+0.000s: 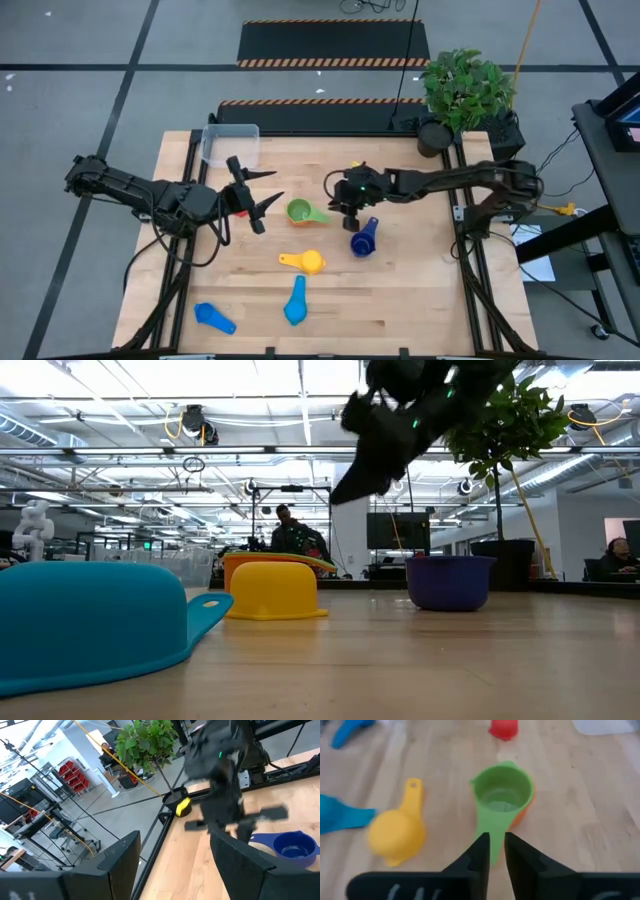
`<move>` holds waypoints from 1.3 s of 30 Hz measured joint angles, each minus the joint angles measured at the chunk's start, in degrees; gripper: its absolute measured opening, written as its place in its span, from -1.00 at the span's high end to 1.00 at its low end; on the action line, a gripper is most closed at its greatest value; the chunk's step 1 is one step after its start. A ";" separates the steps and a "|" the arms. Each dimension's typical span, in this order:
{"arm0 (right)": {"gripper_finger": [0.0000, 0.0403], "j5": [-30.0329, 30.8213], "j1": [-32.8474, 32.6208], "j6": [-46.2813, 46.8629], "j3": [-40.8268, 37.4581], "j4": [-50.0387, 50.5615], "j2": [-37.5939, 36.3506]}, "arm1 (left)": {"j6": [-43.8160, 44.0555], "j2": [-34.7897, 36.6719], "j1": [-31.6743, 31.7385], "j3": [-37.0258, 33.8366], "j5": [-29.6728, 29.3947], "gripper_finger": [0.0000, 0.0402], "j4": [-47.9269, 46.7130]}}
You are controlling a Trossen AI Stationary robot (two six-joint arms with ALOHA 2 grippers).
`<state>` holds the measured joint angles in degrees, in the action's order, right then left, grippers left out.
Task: Nest measuring cups in basket
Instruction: Stack the dark blue measuring cup on top of the green measuring cup
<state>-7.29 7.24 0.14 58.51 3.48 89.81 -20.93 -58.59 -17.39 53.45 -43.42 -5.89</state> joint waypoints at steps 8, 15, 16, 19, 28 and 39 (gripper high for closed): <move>0.61 -0.02 -4.79 -1.64 -0.01 15.46 -9.75 | 0.04 0.00 0.00 0.00 0.00 -0.21 0.07; 0.61 0.22 -5.48 -2.35 -0.06 22.83 -12.29 | 0.25 0.00 0.00 0.00 0.02 -0.21 0.13; 0.60 0.25 -5.48 -2.34 -0.07 23.15 -12.26 | 0.26 0.00 0.00 0.00 0.02 -0.21 0.13; 0.60 0.26 -5.48 -2.36 -0.47 23.04 -12.24 | 0.24 0.00 0.00 0.00 0.00 -0.21 0.13; 0.60 8.01 -3.55 -5.79 -6.61 14.22 -11.78 | 0.24 0.00 0.00 0.00 0.00 -0.21 0.13; 0.60 -0.52 2.70 -5.31 -10.68 6.49 -7.43 | 0.22 0.00 0.02 0.02 0.02 -0.21 1.21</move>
<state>-7.81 9.94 -5.17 47.83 9.97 82.38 -20.71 -58.59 -17.37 53.47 -43.40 -4.68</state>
